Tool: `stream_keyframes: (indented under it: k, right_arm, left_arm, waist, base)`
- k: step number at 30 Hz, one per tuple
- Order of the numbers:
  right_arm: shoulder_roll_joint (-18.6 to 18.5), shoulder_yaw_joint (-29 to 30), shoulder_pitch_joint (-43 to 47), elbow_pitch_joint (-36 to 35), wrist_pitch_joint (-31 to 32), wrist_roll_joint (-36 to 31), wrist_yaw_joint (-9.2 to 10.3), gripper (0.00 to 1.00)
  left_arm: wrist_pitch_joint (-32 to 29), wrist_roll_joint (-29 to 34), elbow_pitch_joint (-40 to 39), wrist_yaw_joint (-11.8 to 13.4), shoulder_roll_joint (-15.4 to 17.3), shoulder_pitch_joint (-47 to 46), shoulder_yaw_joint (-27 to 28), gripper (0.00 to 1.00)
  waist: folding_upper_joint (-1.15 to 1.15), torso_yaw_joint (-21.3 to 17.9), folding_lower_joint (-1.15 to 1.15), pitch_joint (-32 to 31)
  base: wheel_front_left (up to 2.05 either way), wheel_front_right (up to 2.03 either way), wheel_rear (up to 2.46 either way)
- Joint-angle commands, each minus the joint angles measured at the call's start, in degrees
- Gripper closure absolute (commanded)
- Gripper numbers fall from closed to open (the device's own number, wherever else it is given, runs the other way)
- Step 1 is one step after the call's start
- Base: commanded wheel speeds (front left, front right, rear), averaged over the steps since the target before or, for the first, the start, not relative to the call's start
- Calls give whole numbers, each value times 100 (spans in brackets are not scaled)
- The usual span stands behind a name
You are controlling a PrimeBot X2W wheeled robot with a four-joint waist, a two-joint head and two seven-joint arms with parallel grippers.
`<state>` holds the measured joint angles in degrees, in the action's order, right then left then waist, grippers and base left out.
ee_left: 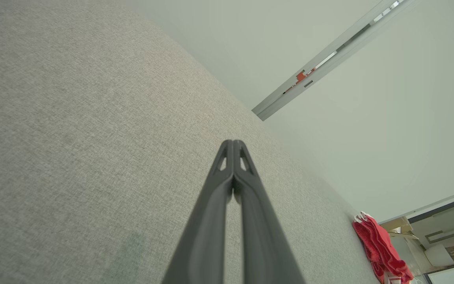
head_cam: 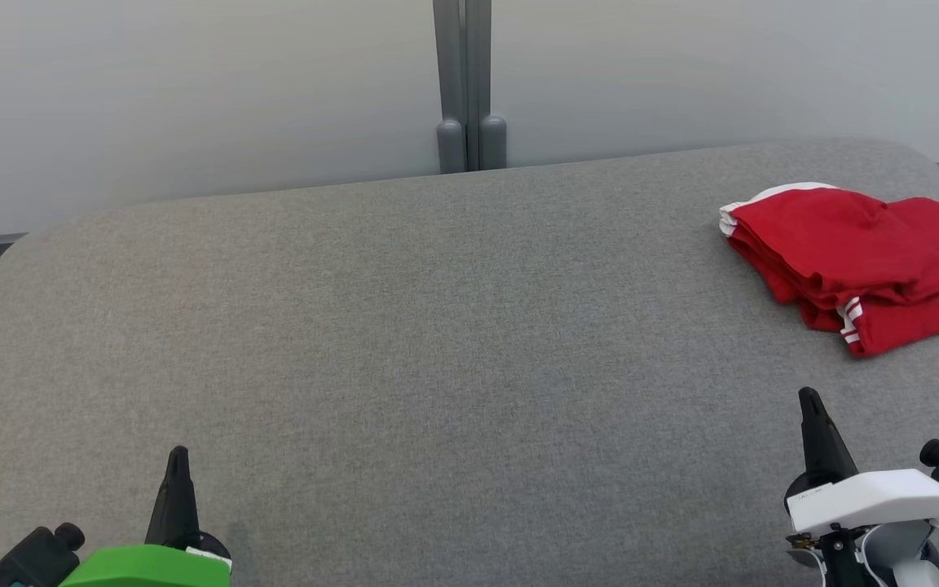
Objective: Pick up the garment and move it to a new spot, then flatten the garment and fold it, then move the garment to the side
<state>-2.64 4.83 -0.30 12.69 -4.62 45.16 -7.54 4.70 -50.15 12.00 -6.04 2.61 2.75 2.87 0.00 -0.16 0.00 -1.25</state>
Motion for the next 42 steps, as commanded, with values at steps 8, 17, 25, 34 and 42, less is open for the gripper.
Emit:
stream_keyframes:
  k: [8,17,25,34,42]
  right_arm:
    - [-32,41,-202,-24,166,738,3,100]
    - [-32,64,-276,0,319,1372,4,100]
    - [-32,83,-326,20,448,1882,4,100]
    - [-33,101,-390,41,575,2432,4,100]
    - [-33,116,-430,59,685,2871,3,100]
  left_arm:
    - [-166,-661,-13,-42,28,-255,76,100]
    - [-321,-1231,21,-59,30,-366,127,100]
    - [-448,-1689,46,-72,32,-459,167,100]
    - [-580,-2168,77,-92,35,-554,205,100]
    - [-684,-2568,102,-107,36,-637,238,100]
  waist:
    - [0,2,0,14]
    - [0,4,0,30]
    - [0,5,0,44]
    - [0,7,0,59]
    - [0,8,0,73]
  base:
    - [0,0,0]
    - [0,0,0]
    - [0,0,0]
    - [0,0,0]
    - [0,0,0]
